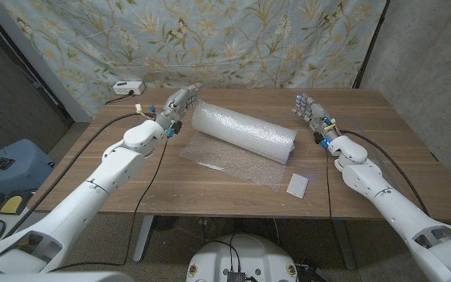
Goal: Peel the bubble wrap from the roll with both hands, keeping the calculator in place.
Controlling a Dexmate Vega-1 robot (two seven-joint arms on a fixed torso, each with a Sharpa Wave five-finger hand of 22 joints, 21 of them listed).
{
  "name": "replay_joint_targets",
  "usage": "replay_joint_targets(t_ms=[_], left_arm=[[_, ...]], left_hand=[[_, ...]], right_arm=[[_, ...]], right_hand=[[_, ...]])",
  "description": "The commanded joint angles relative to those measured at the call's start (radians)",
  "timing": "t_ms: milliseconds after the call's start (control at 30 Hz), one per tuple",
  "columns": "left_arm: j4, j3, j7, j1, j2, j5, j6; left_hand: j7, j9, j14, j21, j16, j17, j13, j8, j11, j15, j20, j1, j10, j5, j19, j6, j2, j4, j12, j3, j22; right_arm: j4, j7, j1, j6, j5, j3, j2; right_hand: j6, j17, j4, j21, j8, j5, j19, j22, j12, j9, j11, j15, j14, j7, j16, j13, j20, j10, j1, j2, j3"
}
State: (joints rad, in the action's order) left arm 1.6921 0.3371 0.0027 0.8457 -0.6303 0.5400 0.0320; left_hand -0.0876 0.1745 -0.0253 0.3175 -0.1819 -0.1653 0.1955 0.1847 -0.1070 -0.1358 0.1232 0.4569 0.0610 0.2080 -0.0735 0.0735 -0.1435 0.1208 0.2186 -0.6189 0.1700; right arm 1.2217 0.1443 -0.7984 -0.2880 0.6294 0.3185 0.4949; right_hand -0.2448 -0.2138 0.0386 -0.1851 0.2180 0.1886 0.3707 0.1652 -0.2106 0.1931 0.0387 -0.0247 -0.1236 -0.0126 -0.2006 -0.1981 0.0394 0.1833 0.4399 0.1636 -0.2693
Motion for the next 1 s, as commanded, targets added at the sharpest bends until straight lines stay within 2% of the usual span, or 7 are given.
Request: replay_joint_targets(t_ms=[33, 267, 367, 700, 833, 1000], left_arm=[[0.07, 0.011, 0.021, -0.009, -0.032, -0.015, 0.063], [0.149, -0.012, 0.033, 0.011, -0.08, -0.011, 0.118], [0.207, -0.039, 0.052, 0.048, -0.109, -0.003, 0.143], [0.291, -0.096, 0.108, 0.123, -0.145, 0.001, 0.197], [0.302, -0.076, 0.126, 0.095, -0.148, -0.028, 0.231], [0.287, -0.013, 0.09, 0.0, -0.155, -0.068, 0.276]], left_hand=[[-0.002, 0.004, -0.011, -0.001, -0.005, -0.004, 0.0, 0.008, -0.002, -0.002, 0.001, 0.012, 0.01, 0.01, -0.012, 0.015, -0.001, 0.01, 0.004, 0.0, 0.006], [-0.002, 0.004, -0.016, -0.004, -0.005, -0.004, 0.0, 0.007, -0.005, -0.005, 0.004, 0.015, 0.016, 0.011, -0.014, 0.017, 0.0, 0.015, 0.005, 0.002, 0.006], [-0.005, 0.004, -0.02, -0.005, -0.006, -0.004, 0.0, 0.007, -0.007, -0.006, 0.005, 0.016, 0.017, 0.011, -0.016, 0.019, 0.001, 0.017, 0.005, 0.002, 0.006], [-0.005, 0.004, -0.025, -0.008, -0.006, -0.005, 0.001, 0.006, -0.015, -0.011, 0.01, 0.018, 0.016, 0.012, -0.02, 0.019, 0.003, 0.022, 0.004, 0.006, 0.007], [-0.007, 0.004, -0.026, -0.009, -0.005, -0.005, 0.001, 0.005, -0.016, -0.014, 0.014, 0.019, 0.018, 0.012, -0.021, 0.019, 0.003, 0.024, 0.004, 0.007, 0.007], [-0.005, 0.004, -0.034, -0.012, -0.007, -0.005, 0.001, 0.007, -0.015, -0.015, 0.016, 0.025, 0.026, 0.014, -0.024, 0.026, 0.005, 0.031, 0.006, 0.007, 0.007]], right_arm=[[-0.025, 0.021, 0.002, -0.008, 0.019, -0.01, 0.001], [-0.02, 0.019, 0.002, -0.007, 0.015, -0.009, 0.003], [-0.021, 0.019, 0.003, -0.008, 0.015, -0.01, 0.002], [-0.038, 0.032, 0.016, 0.0, 0.014, -0.004, 0.004], [-0.052, 0.042, 0.027, -0.002, 0.015, -0.001, 0.001], [-0.07, 0.056, 0.036, -0.009, 0.019, -0.001, -0.001]], right_hand=[[-0.009, -0.001, -0.004, -0.006, -0.002, -0.001, 0.006, 0.005, 0.001, 0.003, 0.004, -0.002, -0.003, -0.003, -0.003, -0.003, 0.019, 0.003, 0.015, 0.001, -0.005], [-0.01, -0.002, -0.008, -0.006, -0.003, -0.002, 0.006, 0.006, 0.002, 0.003, 0.002, -0.003, -0.002, -0.004, -0.004, -0.003, 0.02, 0.002, 0.017, 0.003, -0.007], [-0.01, -0.002, -0.01, -0.007, -0.004, -0.003, 0.005, 0.006, 0.002, 0.003, -0.001, -0.001, -0.003, -0.004, -0.005, -0.003, 0.018, 0.002, 0.017, 0.004, -0.008], [-0.01, -0.003, -0.014, -0.007, -0.005, -0.005, 0.005, 0.006, 0.003, 0.003, 0.003, 0.0, -0.004, -0.003, -0.008, -0.003, 0.016, 0.002, 0.018, 0.004, -0.01], [-0.01, -0.004, -0.015, -0.007, -0.006, -0.006, 0.005, 0.006, 0.003, 0.003, 0.005, 0.001, -0.003, -0.004, -0.008, -0.004, 0.016, 0.002, 0.018, 0.004, -0.011], [-0.011, -0.004, -0.017, -0.007, -0.006, -0.006, 0.005, 0.006, 0.004, 0.003, 0.007, 0.002, -0.003, -0.004, -0.009, -0.004, 0.015, 0.001, 0.017, 0.004, -0.011]])
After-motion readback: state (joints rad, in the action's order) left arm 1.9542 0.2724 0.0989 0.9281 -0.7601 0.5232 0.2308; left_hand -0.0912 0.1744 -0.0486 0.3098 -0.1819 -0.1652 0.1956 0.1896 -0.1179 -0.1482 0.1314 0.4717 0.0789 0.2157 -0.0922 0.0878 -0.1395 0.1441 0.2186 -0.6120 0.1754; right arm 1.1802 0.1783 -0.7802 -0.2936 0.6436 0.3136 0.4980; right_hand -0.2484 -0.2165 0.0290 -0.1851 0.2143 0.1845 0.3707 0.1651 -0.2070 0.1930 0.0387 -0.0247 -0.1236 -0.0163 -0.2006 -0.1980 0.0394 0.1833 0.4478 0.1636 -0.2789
